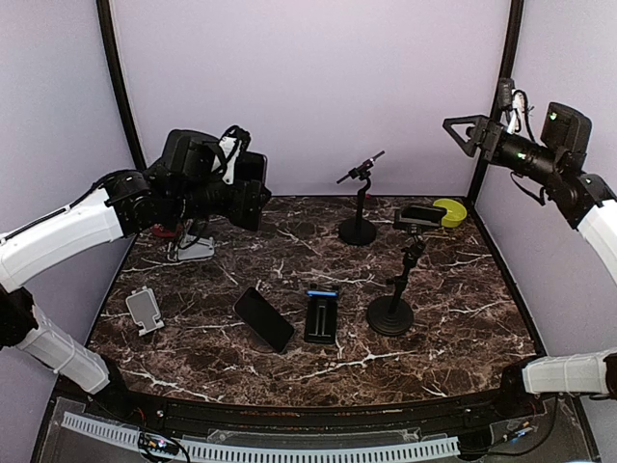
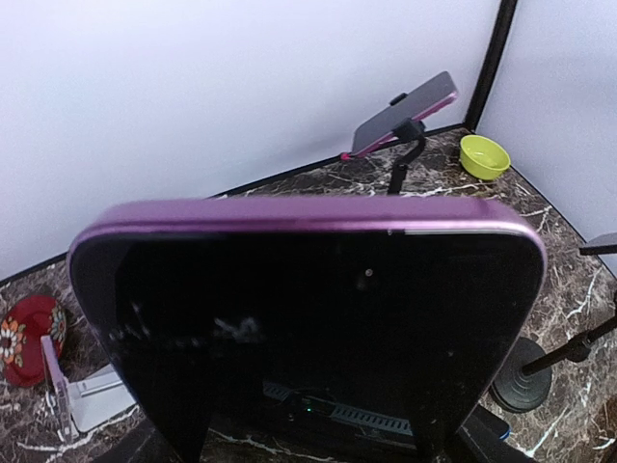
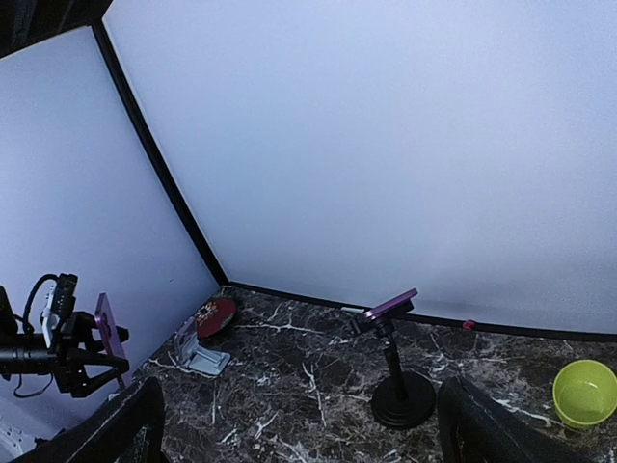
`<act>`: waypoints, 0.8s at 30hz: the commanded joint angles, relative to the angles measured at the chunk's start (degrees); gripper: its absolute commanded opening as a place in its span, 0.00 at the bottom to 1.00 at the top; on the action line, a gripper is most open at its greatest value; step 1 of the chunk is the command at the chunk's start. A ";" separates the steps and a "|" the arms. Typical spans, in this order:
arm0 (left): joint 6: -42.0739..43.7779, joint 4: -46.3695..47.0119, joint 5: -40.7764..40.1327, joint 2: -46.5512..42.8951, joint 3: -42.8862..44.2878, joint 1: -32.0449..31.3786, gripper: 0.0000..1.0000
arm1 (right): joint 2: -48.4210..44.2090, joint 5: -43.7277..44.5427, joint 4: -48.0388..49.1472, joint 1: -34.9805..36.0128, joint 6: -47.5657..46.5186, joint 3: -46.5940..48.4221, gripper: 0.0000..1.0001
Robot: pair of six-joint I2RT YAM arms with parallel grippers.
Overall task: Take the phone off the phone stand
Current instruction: Pass from the left arm to the right
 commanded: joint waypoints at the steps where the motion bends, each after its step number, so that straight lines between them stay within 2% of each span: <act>1: 6.91 4.30 0.28 0.72 4.04 -2.45 0.50 | 0.18 -3.00 -4.57 3.46 -2.16 4.56 0.99; 6: 9.94 5.13 -1.93 2.47 5.52 -5.31 0.50 | 1.21 -3.57 -4.66 7.86 -0.20 6.06 0.97; 11: 10.23 6.36 -1.34 4.36 6.67 -7.14 0.50 | 4.87 1.03 -6.33 16.12 0.66 8.61 0.91; 18: 14.05 8.36 -5.12 7.76 9.55 -11.02 0.50 | 11.52 8.65 -9.68 27.62 0.83 14.11 0.83; 24: 13.85 10.20 -4.77 8.41 10.78 -12.54 0.50 | 15.45 12.34 -9.27 32.99 1.10 16.15 0.79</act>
